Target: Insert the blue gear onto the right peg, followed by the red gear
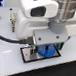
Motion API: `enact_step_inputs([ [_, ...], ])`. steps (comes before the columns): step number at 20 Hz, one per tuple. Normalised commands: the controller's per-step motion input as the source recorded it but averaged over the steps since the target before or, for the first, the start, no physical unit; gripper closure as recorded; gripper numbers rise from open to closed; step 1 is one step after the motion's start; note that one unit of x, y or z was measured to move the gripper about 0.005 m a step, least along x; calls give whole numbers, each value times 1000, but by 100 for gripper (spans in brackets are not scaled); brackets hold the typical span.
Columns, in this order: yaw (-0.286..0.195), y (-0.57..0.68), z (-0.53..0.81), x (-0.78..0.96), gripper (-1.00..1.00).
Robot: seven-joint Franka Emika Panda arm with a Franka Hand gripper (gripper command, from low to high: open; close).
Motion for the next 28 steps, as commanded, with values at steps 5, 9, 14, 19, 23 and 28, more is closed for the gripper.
enact_step_inputs([
  [5,0,109,360,-401,-100],
  [9,0,287,188,-486,-100],
  [14,0,365,44,-548,-100],
  [19,0,407,16,-522,-100],
  [23,0,475,2,-385,-100],
  [28,0,382,-94,-362,-100],
])
